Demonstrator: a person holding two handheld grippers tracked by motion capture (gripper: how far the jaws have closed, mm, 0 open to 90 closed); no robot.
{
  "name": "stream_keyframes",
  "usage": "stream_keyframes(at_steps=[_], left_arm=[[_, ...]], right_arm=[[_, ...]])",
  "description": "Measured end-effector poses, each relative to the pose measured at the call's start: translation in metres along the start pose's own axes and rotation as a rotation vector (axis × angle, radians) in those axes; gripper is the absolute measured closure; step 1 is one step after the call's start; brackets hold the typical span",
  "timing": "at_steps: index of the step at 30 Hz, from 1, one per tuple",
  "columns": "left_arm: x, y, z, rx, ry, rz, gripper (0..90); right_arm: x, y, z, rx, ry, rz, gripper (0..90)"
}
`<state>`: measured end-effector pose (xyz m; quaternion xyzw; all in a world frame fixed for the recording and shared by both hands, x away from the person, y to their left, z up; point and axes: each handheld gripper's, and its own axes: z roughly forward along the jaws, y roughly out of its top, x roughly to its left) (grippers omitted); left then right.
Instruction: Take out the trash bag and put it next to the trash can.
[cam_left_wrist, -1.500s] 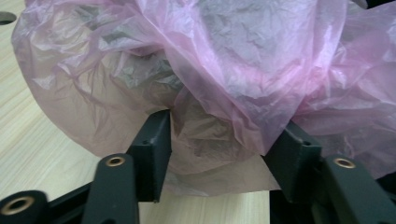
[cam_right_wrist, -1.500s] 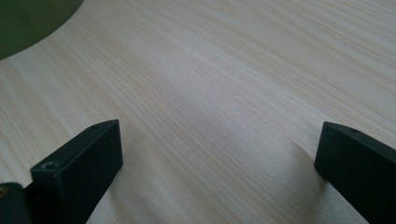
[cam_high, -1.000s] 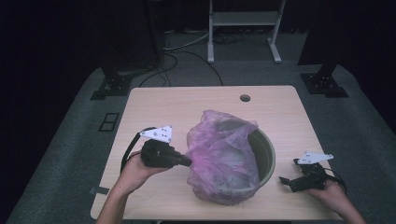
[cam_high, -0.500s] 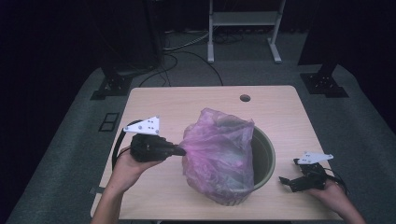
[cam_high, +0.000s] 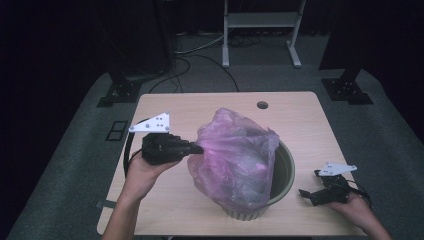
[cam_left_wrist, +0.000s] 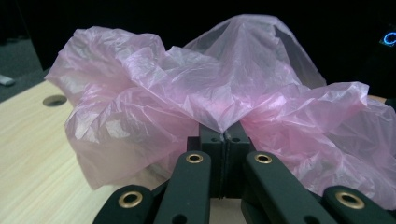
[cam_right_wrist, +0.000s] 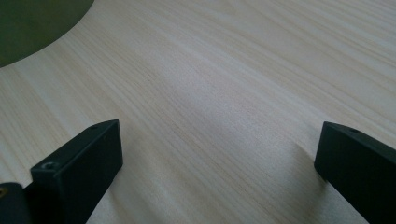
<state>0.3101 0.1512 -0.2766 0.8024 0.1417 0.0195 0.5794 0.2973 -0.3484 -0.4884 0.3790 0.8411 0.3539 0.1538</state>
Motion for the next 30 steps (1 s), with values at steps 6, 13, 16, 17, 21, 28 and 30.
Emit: stream_keyframes(at_steps=[6,13,16,17,21,28,30], left_arm=[[-0.001,0.01,0.001,-0.027,0.006,0.012,89.6],[0.002,0.022,0.0,-0.067,0.011,0.02,89.6],[0.002,0.031,0.0,-0.089,0.014,0.034,89.6],[0.002,0.033,0.0,-0.095,0.013,0.035,89.6],[0.003,0.043,0.001,-0.119,0.012,0.05,89.6],[0.004,0.061,0.0,-0.136,0.022,0.065,89.6],[0.004,0.067,-0.003,-0.148,0.029,0.072,89.6]], right_arm=[[0.0,0.0,0.0,0.0,0.0,0.0,0.0],[0.0,0.0,0.0,0.0,0.0,0.0,0.0],[0.0,0.0,0.0,0.0,0.0,0.001,0.0],[0.0,0.0,0.0,0.0,-0.001,0.001,0.0],[0.0,0.0,0.0,0.0,0.0,0.001,0.0],[0.0,0.0,0.0,0.0,0.0,0.001,0.0],[0.0,0.0,0.0,0.0,0.0,0.002,0.0]])
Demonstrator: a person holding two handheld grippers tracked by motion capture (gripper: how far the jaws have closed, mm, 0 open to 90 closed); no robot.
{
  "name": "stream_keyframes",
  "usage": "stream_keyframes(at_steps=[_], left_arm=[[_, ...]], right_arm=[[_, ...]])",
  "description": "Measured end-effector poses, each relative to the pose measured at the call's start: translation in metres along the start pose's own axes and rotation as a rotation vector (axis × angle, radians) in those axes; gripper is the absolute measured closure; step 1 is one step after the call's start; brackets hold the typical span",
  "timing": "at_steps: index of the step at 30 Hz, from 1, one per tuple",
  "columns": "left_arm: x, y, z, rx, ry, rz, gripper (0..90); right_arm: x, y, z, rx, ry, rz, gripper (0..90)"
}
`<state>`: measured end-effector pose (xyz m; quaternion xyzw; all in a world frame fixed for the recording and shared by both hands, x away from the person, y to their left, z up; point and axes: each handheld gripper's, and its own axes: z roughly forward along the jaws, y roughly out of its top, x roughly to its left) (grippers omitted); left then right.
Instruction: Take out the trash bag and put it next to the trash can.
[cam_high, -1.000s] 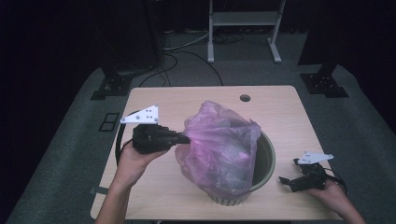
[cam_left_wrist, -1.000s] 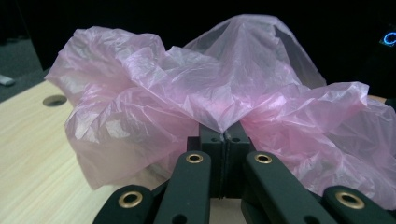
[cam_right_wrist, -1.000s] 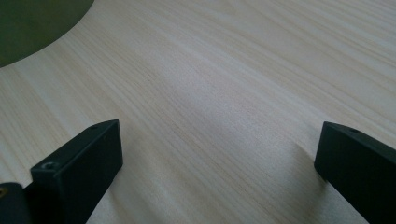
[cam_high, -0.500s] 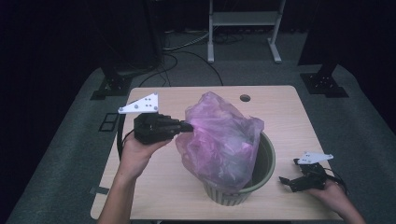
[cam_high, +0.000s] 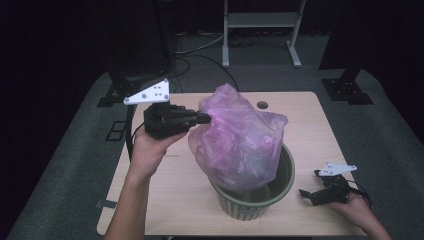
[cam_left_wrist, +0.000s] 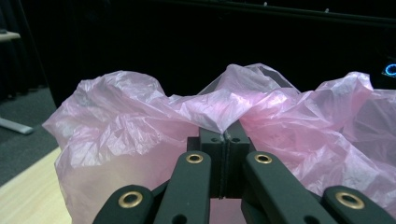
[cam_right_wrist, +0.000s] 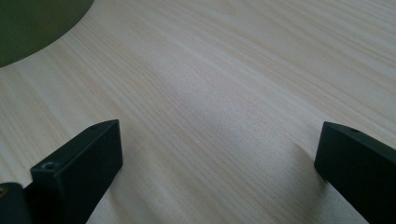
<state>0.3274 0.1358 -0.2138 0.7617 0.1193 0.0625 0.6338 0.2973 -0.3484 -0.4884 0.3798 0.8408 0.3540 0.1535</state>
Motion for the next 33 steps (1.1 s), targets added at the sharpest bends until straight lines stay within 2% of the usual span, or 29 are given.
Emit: stream_keyframes(at_steps=[7,20,33], left_arm=[[0.005,0.015,-0.008,-0.019,0.035,0.018,89.6],[0.016,0.042,-0.032,-0.066,0.114,0.044,89.6],[0.026,0.056,-0.054,-0.098,0.186,0.054,89.7]], right_arm=[[0.0,0.0,0.0,-0.001,-0.001,-0.002,0.0],[0.0,0.0,0.0,0.0,-0.001,-0.002,0.0],[0.0,0.0,0.0,-0.001,-0.001,-0.002,0.0]])
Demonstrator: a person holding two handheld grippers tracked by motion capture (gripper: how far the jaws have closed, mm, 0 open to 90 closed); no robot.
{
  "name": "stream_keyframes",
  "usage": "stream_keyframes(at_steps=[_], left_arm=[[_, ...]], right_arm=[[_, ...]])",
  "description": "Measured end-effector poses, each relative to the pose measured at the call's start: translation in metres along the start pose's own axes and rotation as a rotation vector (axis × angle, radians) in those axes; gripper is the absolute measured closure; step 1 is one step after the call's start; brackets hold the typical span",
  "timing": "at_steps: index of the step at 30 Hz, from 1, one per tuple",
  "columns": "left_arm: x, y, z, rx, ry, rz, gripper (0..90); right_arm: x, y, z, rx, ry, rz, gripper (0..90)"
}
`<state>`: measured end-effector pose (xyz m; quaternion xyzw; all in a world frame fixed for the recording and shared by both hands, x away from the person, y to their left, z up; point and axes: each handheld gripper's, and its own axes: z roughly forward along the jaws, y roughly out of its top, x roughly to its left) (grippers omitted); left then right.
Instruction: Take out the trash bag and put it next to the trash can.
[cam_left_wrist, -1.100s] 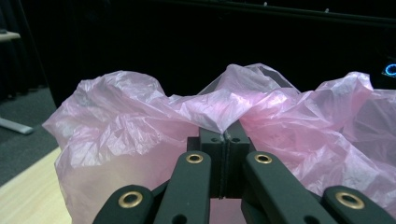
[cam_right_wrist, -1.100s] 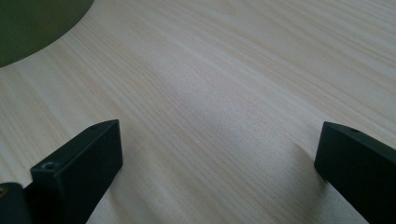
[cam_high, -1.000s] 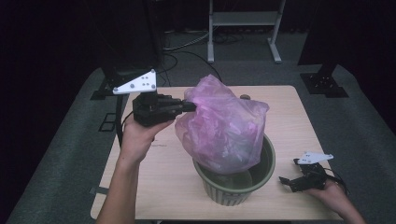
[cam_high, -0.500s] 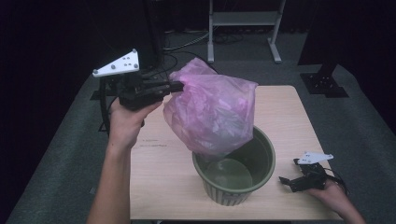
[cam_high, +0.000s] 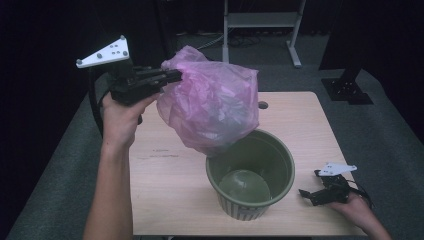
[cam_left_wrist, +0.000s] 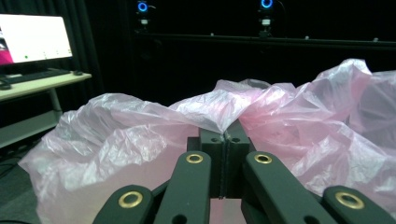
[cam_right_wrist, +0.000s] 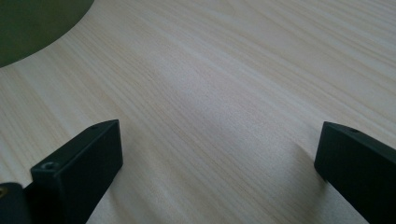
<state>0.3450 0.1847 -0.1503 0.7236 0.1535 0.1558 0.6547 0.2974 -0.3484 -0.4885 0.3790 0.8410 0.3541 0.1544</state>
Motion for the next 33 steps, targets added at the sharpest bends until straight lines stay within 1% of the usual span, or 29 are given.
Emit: stream_keyframes(at_steps=[4,7,13,15,22,27,33], left_arm=[[0.007,0.001,-0.006,-0.005,0.027,-0.005,89.7],[0.012,-0.002,-0.009,-0.001,0.056,-0.008,89.6],[0.025,-0.015,-0.013,0.006,0.11,-0.011,89.6],[0.029,-0.021,-0.014,0.017,0.13,-0.007,89.6],[0.04,-0.046,-0.011,0.043,0.194,0.001,89.6],[0.049,-0.069,-0.007,0.053,0.232,-0.007,89.5],[0.062,-0.097,-0.005,0.063,0.279,-0.043,89.5]], right_arm=[[0.0,0.0,0.0,0.001,0.001,0.0,0.0],[0.0,0.0,0.0,0.001,0.001,0.0,0.0],[0.0,0.0,0.0,0.001,0.001,0.0,0.0],[0.0,0.0,0.0,0.001,0.001,0.0,0.0],[0.0,0.0,0.0,0.001,0.001,0.001,0.0],[0.0,0.0,0.0,0.001,0.001,0.001,0.0],[0.0,0.0,0.0,0.001,0.001,0.001,0.0]])
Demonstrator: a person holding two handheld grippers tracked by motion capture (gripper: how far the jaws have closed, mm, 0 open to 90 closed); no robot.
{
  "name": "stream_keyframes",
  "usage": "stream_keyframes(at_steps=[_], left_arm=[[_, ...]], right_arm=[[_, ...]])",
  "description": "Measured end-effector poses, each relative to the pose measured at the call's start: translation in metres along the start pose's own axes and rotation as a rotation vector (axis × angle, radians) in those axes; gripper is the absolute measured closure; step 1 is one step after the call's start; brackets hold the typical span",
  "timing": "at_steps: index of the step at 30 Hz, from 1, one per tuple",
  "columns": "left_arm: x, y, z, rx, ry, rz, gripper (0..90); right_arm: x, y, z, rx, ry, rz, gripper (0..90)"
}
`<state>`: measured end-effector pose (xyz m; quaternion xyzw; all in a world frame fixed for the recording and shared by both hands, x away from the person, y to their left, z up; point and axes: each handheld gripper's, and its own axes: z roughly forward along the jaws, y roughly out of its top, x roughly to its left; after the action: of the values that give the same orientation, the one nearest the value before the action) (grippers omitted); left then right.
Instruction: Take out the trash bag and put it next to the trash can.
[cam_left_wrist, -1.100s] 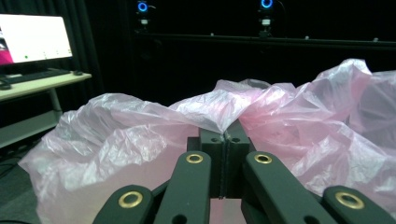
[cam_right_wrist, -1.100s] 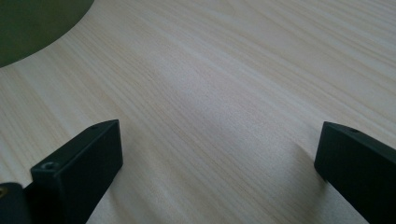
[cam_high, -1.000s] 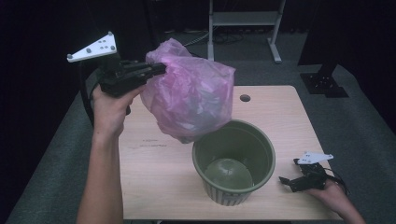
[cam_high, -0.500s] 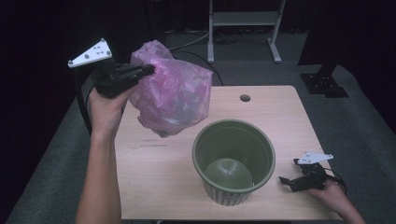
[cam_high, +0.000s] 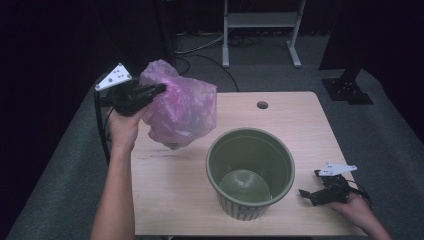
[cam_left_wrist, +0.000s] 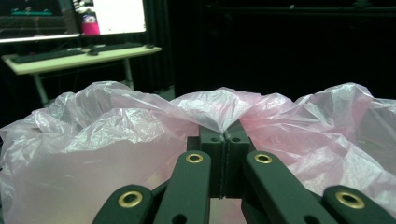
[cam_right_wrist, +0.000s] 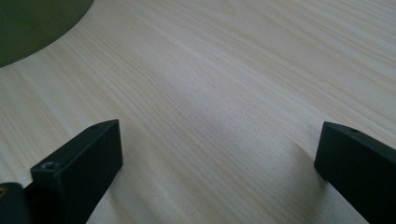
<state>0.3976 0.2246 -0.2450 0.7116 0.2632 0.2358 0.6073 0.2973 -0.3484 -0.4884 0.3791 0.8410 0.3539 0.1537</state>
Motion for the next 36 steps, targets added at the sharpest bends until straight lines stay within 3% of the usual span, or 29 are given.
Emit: stream_keyframes(at_steps=[8,18,28,36], left_arm=[[0.014,-0.036,0.02,0.068,0.073,-0.023,89.4],[0.024,-0.069,0.045,0.117,0.112,-0.056,89.2],[0.028,-0.081,0.058,0.163,0.114,-0.072,86.6],[0.026,-0.079,0.056,0.157,0.111,-0.078,69.8]], right_arm=[[0.0,0.0,0.0,0.0,0.0,0.0,0.0],[0.0,0.0,0.0,0.0,0.0,0.0,0.0],[0.0,0.0,0.0,0.0,0.0,0.0,0.0],[0.0,0.0,0.0,0.0,0.0,0.0,0.0]])
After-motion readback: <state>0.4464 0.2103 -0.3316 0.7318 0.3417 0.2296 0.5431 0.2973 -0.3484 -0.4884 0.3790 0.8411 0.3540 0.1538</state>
